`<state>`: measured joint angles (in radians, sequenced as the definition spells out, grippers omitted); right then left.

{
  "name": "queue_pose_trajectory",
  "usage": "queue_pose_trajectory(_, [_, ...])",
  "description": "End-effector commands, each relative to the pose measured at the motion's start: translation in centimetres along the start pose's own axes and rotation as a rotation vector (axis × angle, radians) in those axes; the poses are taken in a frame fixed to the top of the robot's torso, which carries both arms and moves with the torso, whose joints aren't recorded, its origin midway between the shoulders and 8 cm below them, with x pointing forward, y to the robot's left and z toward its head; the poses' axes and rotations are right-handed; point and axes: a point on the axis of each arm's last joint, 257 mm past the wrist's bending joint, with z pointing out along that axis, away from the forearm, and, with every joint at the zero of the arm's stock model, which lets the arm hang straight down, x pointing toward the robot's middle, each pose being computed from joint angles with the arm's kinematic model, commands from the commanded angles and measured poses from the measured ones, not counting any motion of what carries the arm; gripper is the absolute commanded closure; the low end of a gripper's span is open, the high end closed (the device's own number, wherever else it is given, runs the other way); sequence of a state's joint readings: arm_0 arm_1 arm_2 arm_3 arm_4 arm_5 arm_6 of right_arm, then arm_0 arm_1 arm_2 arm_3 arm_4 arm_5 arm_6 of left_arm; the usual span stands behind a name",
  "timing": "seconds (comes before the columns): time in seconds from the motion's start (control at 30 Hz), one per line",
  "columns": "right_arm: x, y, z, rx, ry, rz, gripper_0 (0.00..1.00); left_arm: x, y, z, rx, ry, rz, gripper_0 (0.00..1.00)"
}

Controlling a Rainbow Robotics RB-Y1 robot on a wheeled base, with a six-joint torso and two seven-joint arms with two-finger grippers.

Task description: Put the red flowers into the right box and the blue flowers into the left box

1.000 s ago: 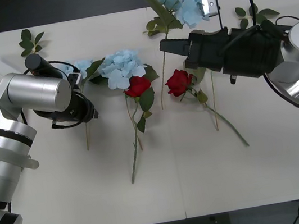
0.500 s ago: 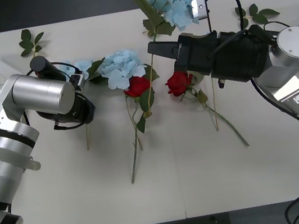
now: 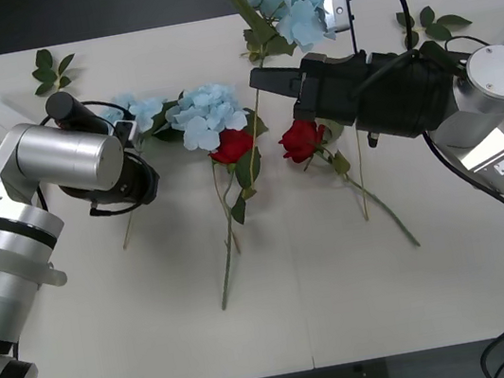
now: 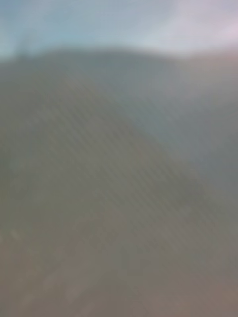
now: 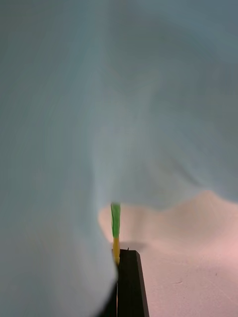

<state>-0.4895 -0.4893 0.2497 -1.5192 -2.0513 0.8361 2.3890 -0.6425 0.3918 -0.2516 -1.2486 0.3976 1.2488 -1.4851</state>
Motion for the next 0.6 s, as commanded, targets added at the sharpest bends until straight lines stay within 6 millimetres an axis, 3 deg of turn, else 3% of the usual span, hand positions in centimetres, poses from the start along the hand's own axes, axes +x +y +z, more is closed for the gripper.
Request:
queue_pose_trajectory(0.03, [-1.8, 1.8, 1.6, -0.048, -0.036, -0.039, 1.00, -3.3, 3.0, -3.7, -0.028, -0.083, -0.048, 1.00])
queue_pose_trajectory(0.27, [-1.8, 1.7, 1.5, -0.046, -0.037, -0.039, 1.00, -5.3, 6.2, -9.7, -0.043, -0.157, -0.093, 1.00])
queue_pose_trajectory(0.5, [-1.8, 1.8, 1.7, -0.049, -0.040, -0.040, 1.00, -3.8, 11.8, -15.2, -0.112, -0.176, -0.131, 1.00])
queue_pose_trajectory(0.6, [-1.7, 1.9, 1.7, -0.053, -0.040, -0.040, 1.00, -2.6, 14.3, -16.5, -0.122, -0.161, -0.137, 1.00])
